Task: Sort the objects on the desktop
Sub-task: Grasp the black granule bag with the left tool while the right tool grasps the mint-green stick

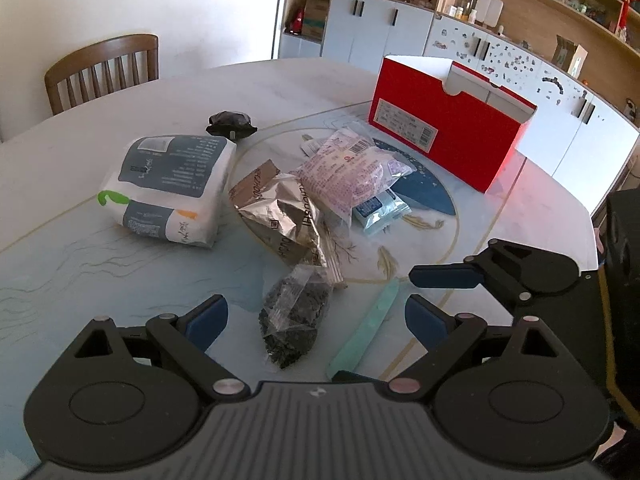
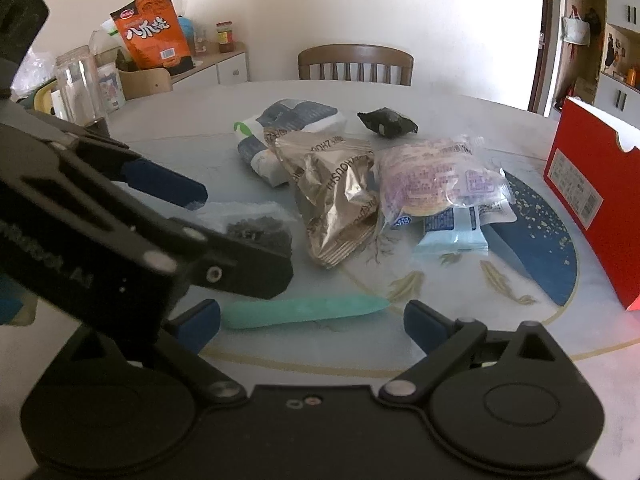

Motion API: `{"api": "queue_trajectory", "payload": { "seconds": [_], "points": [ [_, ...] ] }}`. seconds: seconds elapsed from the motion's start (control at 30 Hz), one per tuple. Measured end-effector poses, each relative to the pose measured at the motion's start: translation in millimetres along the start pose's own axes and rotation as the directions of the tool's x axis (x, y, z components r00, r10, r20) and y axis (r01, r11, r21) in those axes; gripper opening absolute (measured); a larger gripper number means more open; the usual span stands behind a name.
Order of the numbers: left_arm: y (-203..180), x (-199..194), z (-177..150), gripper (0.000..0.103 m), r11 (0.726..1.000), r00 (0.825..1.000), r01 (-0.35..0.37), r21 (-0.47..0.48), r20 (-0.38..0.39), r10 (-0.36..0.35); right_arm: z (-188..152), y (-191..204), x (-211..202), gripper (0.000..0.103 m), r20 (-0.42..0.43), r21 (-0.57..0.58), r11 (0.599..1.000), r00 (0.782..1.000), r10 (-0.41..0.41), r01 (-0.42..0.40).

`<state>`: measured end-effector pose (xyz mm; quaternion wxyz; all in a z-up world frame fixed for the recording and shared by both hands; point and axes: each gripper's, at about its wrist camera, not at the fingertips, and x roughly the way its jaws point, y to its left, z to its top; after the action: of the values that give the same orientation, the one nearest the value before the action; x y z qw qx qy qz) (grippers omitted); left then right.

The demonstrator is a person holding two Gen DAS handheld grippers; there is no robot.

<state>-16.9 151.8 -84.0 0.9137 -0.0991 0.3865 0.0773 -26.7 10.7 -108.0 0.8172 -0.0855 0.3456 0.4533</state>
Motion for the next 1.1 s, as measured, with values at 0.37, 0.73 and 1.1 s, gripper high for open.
{"api": "queue_trajectory", "payload": {
  "seconds": [0.37,0.73,1.1],
  "points": [
    [3,8,5,0.096,1.0,1.0,0.015,-0.008,-0.002,-0.015,2,7,8,0.103,0.007,-0.021,1.0,1.0,-0.003,0.003],
    [7,19,5,0.096,1.0,1.0,0.02,-0.014,-0.011,-0.02,2,5,13,0.103,0.025,-0.049,0.999,1.0,0.003,-0.001],
    [9,27,0,0.059,1.0,1.0,-0.011,-0.017,-0.022,0.011,1,3,9,0.098,0.032,-0.052,0.999,0.999,0.004,-0.002]
  ]
}}
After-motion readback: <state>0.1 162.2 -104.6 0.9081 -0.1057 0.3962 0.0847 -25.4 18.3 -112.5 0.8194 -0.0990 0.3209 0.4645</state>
